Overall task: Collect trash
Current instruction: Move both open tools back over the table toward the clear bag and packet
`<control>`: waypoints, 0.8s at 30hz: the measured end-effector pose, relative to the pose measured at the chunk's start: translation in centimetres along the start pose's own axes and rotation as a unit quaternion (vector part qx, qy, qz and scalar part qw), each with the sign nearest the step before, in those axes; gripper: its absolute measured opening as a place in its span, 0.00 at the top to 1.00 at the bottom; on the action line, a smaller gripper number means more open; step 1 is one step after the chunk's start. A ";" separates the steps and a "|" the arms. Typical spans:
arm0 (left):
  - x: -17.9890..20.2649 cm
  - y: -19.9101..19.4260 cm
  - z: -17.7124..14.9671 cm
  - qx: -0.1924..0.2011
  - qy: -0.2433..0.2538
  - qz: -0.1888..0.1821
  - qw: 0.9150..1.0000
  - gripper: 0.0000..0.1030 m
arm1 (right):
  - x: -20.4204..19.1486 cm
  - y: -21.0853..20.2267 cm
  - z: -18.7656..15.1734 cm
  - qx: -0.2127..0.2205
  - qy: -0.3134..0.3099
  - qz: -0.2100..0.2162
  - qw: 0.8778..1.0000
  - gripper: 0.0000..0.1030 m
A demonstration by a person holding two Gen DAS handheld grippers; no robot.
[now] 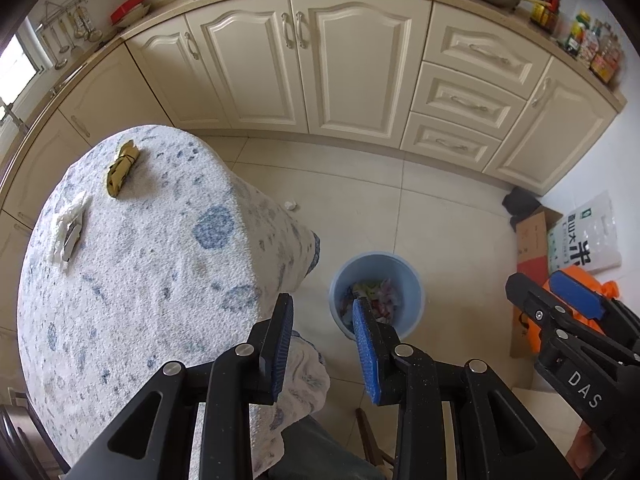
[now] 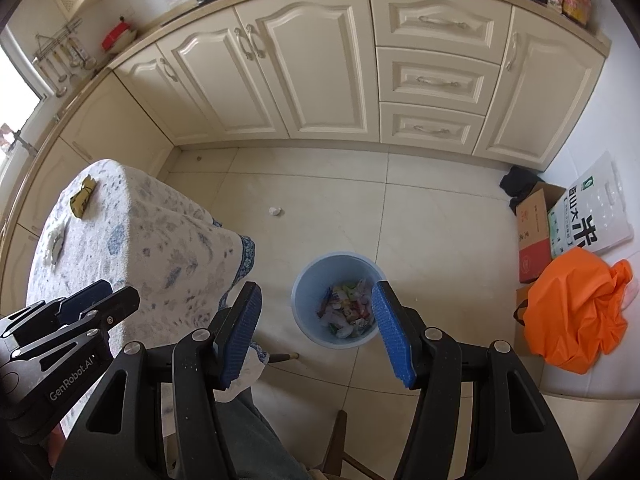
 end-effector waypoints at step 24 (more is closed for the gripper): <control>-10.5 -9.4 -8.6 0.069 -0.064 -0.003 0.996 0.61 | -10.5 -4.2 -4.9 0.028 -0.086 0.019 0.996 0.35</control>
Point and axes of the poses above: each gripper's, at about its wrist camera, not at the fingertips, and y roughly the way its jaws point, x to its right, z to its top, the point moved 4 cm from there along y, roughly the way its jaws point, and after that the axes turned 1 degree about -x, right-handed, at the moved point
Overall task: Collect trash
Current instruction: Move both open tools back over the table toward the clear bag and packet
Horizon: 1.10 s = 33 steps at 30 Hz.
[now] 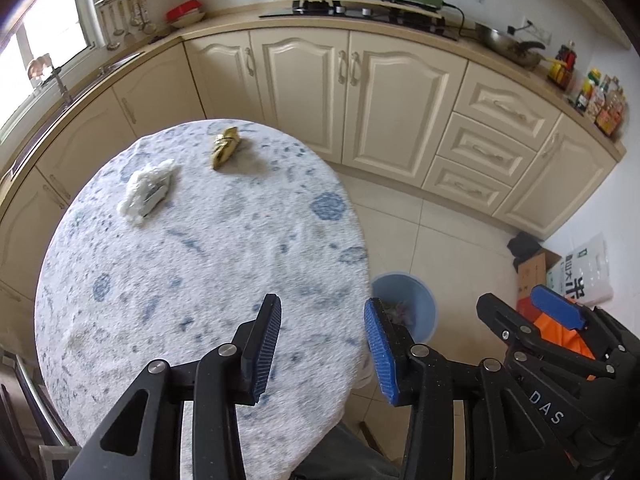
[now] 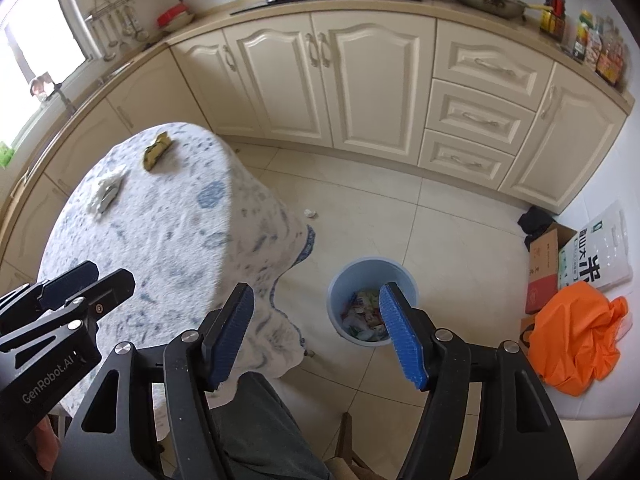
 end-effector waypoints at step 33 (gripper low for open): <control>-19.9 0.7 -2.2 -0.030 -0.119 0.054 0.991 0.61 | -18.3 5.8 -0.3 -0.047 -0.064 0.075 0.994 0.35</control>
Point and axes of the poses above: each gripper's, at about its wrist camera, not at the fingertips, and y roughly the way its jaws point, x to its right, z to its top, the point moved 4 cm from there along y, roughly the way its jaws point, and after that the axes turned 1 degree about -x, right-handed, at the moved point
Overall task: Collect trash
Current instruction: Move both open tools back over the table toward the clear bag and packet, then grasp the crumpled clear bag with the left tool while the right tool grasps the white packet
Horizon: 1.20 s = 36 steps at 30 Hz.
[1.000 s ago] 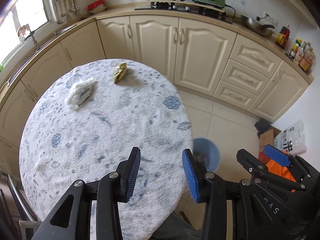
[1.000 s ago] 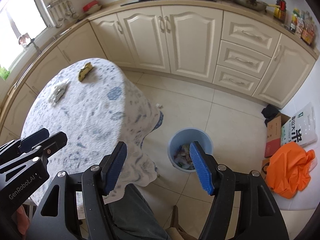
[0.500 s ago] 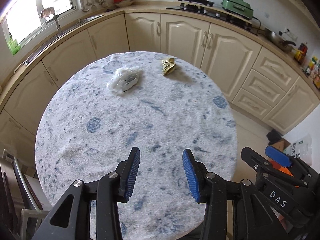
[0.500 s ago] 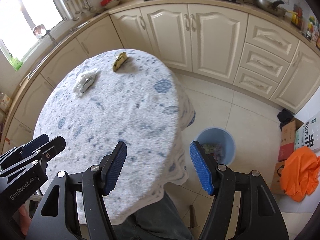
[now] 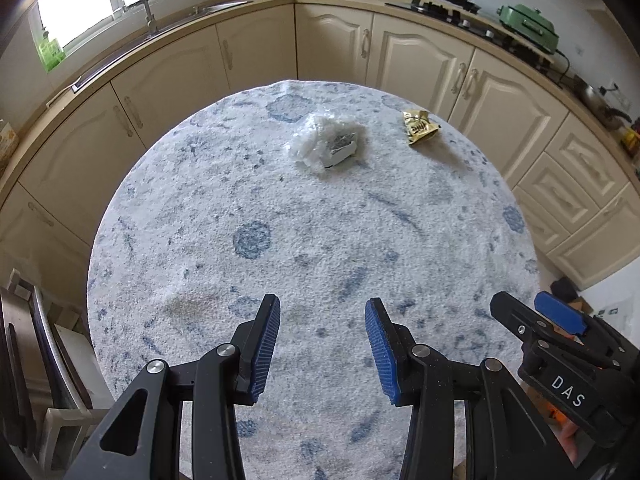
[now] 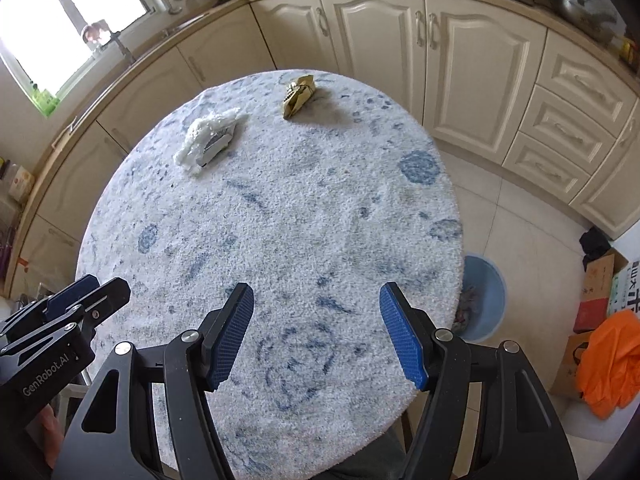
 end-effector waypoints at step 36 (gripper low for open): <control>-12.3 18.0 15.7 -0.052 -0.032 -0.017 0.998 0.61 | -13.0 16.3 16.1 -0.078 -0.096 -0.035 0.992 0.37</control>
Point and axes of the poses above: each gripper's, at about its wrist camera, not at the fingertips, and y roughly the way its jaws point, x to its right, z to its top, the point moved 4 cm from there along y, roughly the way its jaws point, and after that the axes turned 1 degree about -x, right-handed, at the moved point
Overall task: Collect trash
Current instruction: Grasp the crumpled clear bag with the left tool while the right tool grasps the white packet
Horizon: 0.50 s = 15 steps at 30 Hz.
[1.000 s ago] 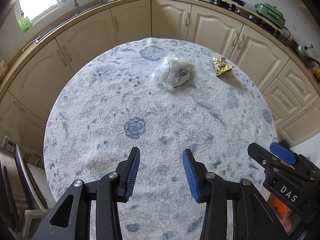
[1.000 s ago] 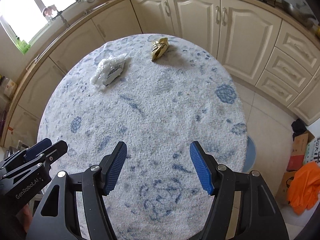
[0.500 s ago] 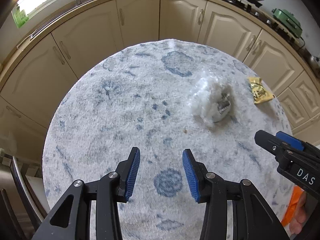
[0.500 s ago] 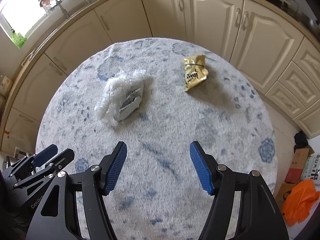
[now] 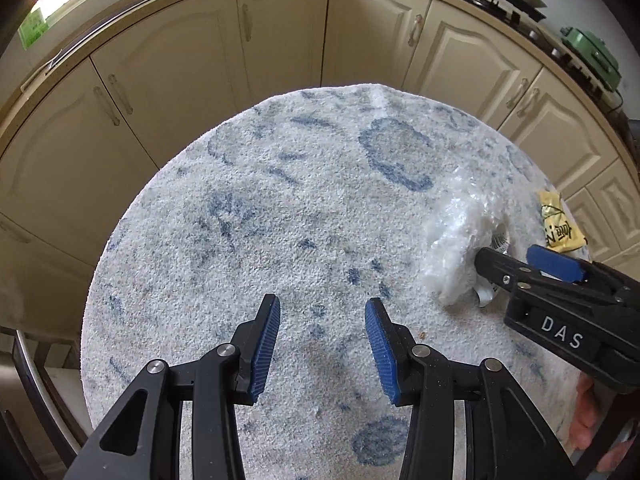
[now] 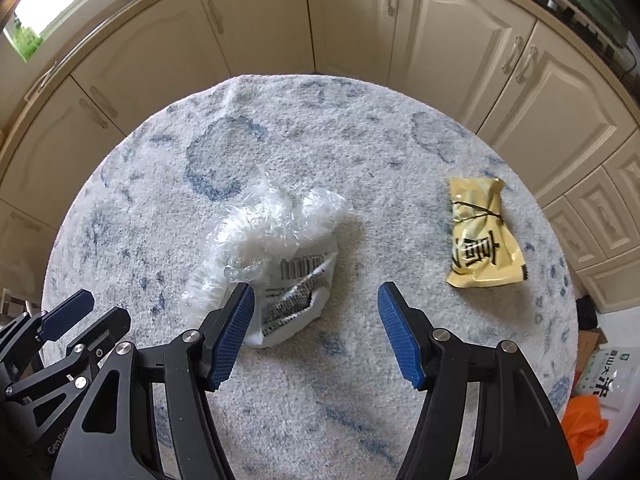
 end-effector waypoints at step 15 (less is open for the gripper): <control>4.3 -0.1 2.6 0.000 0.037 -0.007 0.999 0.42 | 2.3 -0.4 -1.4 0.039 0.004 0.047 0.998 0.76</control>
Point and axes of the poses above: each gripper's, at about its wrist camera, not at the fingertips, and y roughly the way its jaws point, x to its right, z to its top, the point moved 4 cm from there along y, roughly the way its jaws point, and after that the axes turned 1 degree about -x, right-handed, at the moved point
